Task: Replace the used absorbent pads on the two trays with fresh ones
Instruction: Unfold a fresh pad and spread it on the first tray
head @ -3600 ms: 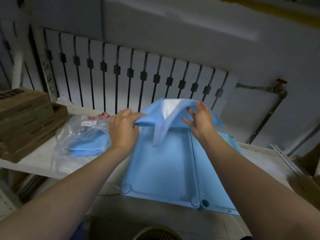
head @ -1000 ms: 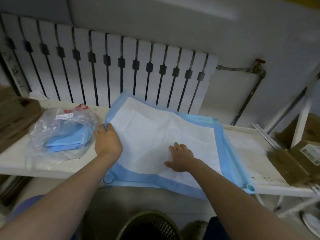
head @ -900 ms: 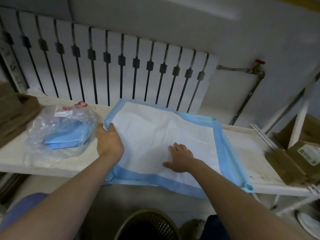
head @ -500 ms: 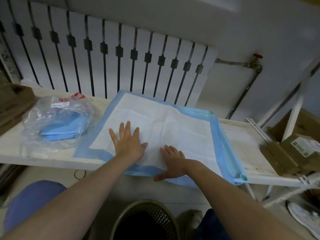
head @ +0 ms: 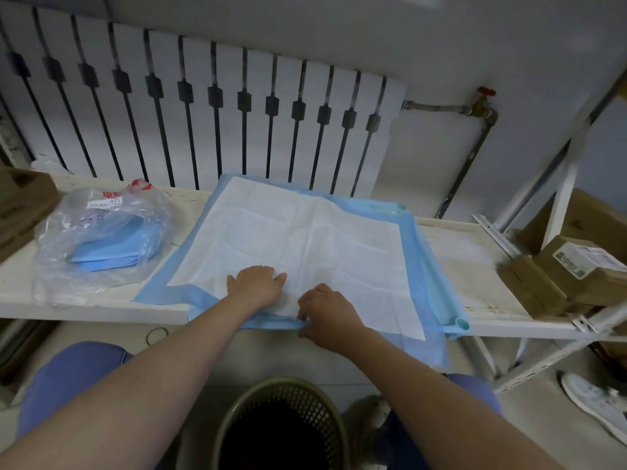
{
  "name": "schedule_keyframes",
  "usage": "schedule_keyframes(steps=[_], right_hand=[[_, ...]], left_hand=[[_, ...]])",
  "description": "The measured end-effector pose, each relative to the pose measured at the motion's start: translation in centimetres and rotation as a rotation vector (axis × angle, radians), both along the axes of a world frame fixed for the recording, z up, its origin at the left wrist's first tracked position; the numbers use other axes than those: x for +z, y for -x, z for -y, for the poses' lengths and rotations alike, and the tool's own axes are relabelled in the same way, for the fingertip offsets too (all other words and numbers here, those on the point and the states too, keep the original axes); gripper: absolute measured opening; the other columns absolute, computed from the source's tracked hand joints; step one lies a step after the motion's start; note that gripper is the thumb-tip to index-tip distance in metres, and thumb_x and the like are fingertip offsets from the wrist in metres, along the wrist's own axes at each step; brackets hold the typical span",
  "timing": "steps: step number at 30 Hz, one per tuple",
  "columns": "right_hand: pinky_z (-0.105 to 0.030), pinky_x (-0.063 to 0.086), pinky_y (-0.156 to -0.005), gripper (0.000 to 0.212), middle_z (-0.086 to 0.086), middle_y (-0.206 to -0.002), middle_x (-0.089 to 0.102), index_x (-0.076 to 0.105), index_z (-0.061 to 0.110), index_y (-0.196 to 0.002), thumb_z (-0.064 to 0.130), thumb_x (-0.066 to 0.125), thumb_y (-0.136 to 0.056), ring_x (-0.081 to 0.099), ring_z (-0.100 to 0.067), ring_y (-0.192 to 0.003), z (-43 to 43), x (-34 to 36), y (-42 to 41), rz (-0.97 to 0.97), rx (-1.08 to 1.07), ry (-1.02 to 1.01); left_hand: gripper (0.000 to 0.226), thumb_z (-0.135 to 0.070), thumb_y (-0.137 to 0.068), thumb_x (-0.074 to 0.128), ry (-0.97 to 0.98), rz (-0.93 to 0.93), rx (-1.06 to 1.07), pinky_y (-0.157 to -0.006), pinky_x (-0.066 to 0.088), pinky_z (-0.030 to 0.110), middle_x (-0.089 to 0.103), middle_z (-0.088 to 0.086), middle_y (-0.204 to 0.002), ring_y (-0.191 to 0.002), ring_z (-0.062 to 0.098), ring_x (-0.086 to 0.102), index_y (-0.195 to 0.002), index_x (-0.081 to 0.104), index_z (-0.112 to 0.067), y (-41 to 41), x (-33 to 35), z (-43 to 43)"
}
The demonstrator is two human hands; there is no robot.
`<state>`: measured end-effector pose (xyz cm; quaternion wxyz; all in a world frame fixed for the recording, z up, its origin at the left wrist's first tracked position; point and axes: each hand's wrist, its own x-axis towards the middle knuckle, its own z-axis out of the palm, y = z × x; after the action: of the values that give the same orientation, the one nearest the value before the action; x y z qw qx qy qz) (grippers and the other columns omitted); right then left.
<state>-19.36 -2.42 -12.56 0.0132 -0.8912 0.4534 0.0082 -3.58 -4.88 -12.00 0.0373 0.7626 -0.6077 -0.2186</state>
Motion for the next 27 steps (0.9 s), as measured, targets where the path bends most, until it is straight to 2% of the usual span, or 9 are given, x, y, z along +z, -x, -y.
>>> schedule_keyframes(steps=[3,6,10,14,17,20,22,24,27], right_hand=[[-0.028,0.047,-0.086,0.02,0.0,-0.108,0.066,0.074,0.018,-0.1,0.029,0.066,-0.086,0.051,-0.017,-0.105,0.0,0.3,0.2,0.14,-0.11,-0.083],[-0.028,0.047,-0.077,0.019,-0.003,-0.097,0.067,0.073,0.014,-0.092,0.022,0.056,-0.09,0.056,-0.018,-0.095,0.1,0.7,0.6,0.189,-0.187,-0.088],[-0.03,0.045,-0.069,0.022,-0.008,-0.09,0.068,0.062,0.009,-0.095,0.023,0.046,-0.094,0.061,-0.023,-0.083,0.0,1.1,0.8,0.353,-0.312,-0.002],[-0.032,0.045,-0.068,0.021,-0.008,-0.088,0.066,0.056,0.011,-0.103,0.025,0.042,-0.099,0.061,-0.024,-0.08,-0.3,2.0,0.4,0.491,-0.409,0.038],[-0.029,0.047,-0.07,0.014,-0.005,-0.088,0.067,0.057,0.014,-0.102,0.023,0.047,-0.098,0.06,-0.019,-0.078,-0.3,2.5,0.3,0.709,-0.458,-0.032],[-0.023,0.048,-0.08,0.015,-0.002,-0.102,0.069,0.059,0.013,-0.107,0.02,0.051,-0.096,0.063,-0.017,-0.092,-0.3,2.3,-0.1,0.894,-0.421,-0.133],[-0.022,0.047,-0.089,0.015,-0.002,-0.113,0.067,0.06,0.011,-0.107,0.017,0.053,-0.095,0.063,-0.016,-0.103,-0.5,2.0,-0.4,0.965,-0.361,-0.194],[-0.023,0.047,-0.095,0.014,-0.002,-0.119,0.066,0.06,0.011,-0.106,0.016,0.054,-0.095,0.062,-0.016,-0.107,-0.6,1.8,-0.7,0.992,-0.304,-0.269],[-0.033,0.049,-0.096,0.006,-0.001,-0.113,0.067,0.061,0.016,-0.095,0.015,0.055,-0.093,0.062,-0.016,-0.102,-0.4,1.4,-0.9,0.986,-0.259,-0.365]], left_hand=[[0.054,-0.047,-0.1,0.027,0.0,-0.067,-0.018,-0.117,0.016,0.044,0.031,0.003,-0.154,-0.14,0.026,0.029,-0.147,0.033,-0.02,0.4,-0.5,-0.2],[0.052,-0.041,-0.101,0.031,0.014,-0.176,-0.016,-0.115,0.023,0.036,0.031,0.005,-0.154,-0.14,0.026,0.03,-0.147,0.033,-0.016,0.6,-0.7,-0.4],[0.053,-0.04,-0.102,0.027,0.048,-0.326,0.044,-0.109,0.03,0.034,0.041,0.01,-0.147,-0.132,0.028,0.04,-0.139,0.044,-0.006,1.3,0.5,-0.8],[0.061,-0.044,-0.103,0.02,0.034,-0.483,0.161,-0.101,0.034,0.034,0.048,0.017,-0.139,-0.123,0.031,0.046,-0.13,0.051,0.0,2.3,1.9,-0.8],[0.068,-0.05,-0.101,0.017,0.026,-0.586,0.284,-0.105,0.031,0.035,0.042,0.017,-0.145,-0.13,0.032,0.041,-0.137,0.044,0.002,2.8,2.5,-0.4],[0.075,-0.058,-0.098,0.016,-0.002,-0.756,0.406,-0.11,0.032,0.035,0.046,0.014,-0.141,-0.127,0.03,0.044,-0.137,0.045,-0.002,2.6,2.4,0.3],[0.074,-0.062,-0.096,0.02,-0.003,-0.878,0.477,-0.103,0.04,0.035,0.057,0.01,-0.124,-0.113,0.027,0.052,-0.129,0.052,-0.004,2.2,2.1,0.8],[0.064,-0.06,-0.096,0.029,-0.02,-0.988,0.497,-0.086,0.045,0.032,0.06,0.006,-0.097,-0.094,0.023,0.056,-0.109,0.058,-0.005,1.8,2.1,1.0],[0.039,-0.045,-0.095,0.051,-0.058,-1.007,0.41,-0.064,0.046,0.026,0.063,0.008,-0.087,-0.074,0.018,0.058,-0.089,0.063,-0.009,1.6,2.4,0.4]])
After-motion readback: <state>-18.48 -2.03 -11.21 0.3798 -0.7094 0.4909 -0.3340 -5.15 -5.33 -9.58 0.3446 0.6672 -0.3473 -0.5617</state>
